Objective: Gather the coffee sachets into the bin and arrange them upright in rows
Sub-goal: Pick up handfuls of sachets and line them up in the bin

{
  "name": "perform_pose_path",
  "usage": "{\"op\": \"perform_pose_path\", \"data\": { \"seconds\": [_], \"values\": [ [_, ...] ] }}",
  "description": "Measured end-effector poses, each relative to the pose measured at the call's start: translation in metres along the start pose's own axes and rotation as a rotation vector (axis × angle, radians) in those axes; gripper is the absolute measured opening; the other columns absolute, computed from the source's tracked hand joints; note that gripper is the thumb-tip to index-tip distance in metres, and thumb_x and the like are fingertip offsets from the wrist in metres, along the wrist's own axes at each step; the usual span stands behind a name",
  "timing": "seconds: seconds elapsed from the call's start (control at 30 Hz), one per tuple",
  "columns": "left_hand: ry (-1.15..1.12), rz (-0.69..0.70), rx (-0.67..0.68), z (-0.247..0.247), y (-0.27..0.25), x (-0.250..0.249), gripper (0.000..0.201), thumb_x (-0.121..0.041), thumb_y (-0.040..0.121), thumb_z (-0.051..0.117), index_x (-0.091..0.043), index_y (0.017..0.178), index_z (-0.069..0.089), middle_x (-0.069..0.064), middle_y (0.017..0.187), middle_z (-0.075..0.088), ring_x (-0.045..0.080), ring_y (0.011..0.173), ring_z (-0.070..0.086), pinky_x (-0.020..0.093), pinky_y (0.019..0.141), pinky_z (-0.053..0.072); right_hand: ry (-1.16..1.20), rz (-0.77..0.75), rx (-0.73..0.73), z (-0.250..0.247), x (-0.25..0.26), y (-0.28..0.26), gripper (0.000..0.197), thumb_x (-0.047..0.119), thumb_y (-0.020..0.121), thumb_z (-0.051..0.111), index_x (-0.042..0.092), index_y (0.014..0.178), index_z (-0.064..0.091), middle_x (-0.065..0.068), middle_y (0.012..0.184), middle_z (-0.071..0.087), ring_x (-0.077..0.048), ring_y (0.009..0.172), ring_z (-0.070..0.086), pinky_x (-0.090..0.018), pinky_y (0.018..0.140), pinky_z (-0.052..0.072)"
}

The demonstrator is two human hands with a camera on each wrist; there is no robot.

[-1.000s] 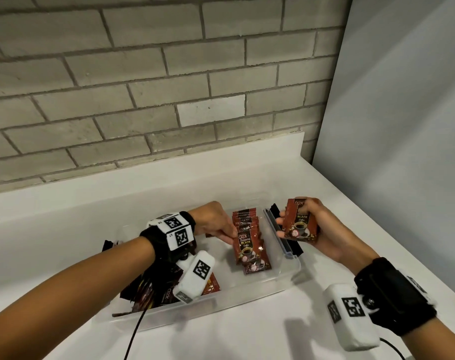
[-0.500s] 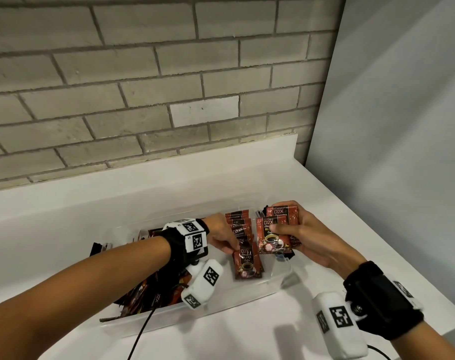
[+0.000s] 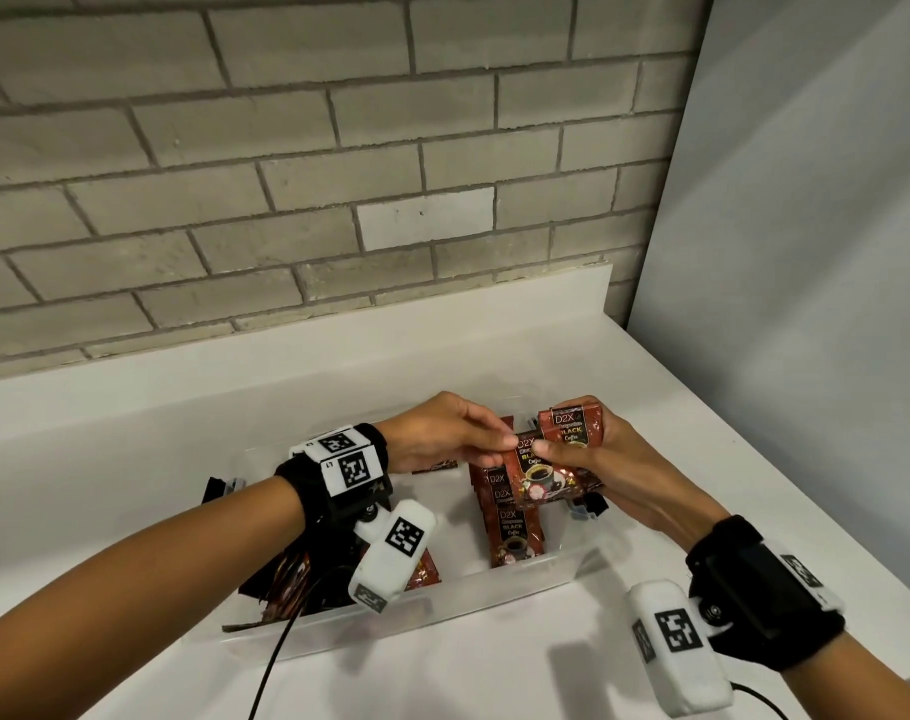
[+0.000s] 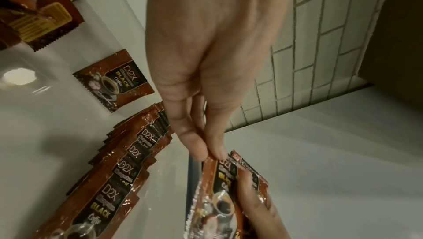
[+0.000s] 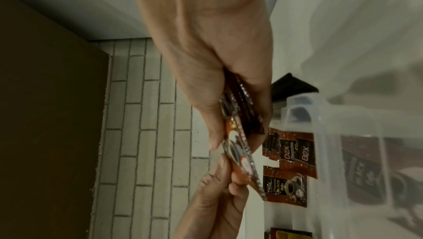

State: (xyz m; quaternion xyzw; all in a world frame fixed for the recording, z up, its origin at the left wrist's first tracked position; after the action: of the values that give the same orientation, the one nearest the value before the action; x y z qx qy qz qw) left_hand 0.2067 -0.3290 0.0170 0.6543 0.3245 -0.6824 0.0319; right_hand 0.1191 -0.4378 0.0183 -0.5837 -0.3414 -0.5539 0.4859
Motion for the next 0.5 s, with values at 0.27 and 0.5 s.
{"op": "perform_pose_path", "data": {
  "seconds": [0.27, 0.5],
  "values": [
    [0.127, -0.193, -0.031, -0.011, 0.006, 0.036, 0.014, 0.003, 0.082, 0.068, 0.009, 0.095, 0.067, 0.010, 0.076, 0.072, 0.014, 0.066, 0.070, 0.020, 0.068, 0.058, 0.292, 0.071, -0.101, -0.025, -0.001, -0.001, 0.026, 0.009, 0.099, 0.033, 0.014, 0.124, 0.042, -0.028, 0.108, 0.060, -0.038, 0.094, 0.066, -0.053, 0.081, 0.056],
    [0.229, -0.300, -0.023, 0.003, 0.011, 0.055, 0.015, 0.006, 0.081, 0.068, 0.010, 0.095, 0.066, 0.015, 0.080, 0.071, 0.016, 0.064, 0.070, 0.018, 0.063, 0.057, 0.176, 0.085, -0.018, -0.018, -0.001, -0.008, 0.024, 0.002, 0.098, 0.045, 0.012, 0.119, 0.051, -0.018, 0.107, 0.070, -0.029, 0.091, 0.071, -0.038, 0.074, 0.060]
  ]
}}
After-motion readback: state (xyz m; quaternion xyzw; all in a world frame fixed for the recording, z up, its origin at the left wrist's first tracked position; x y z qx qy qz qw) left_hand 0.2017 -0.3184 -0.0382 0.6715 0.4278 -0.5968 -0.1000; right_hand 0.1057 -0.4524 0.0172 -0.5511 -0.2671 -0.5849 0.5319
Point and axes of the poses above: each hand's wrist, its own y-axis towards the middle knuckle, its own z-axis out of the palm, x = y × z, the point moved 10 cm from there along y, towards the middle knuckle
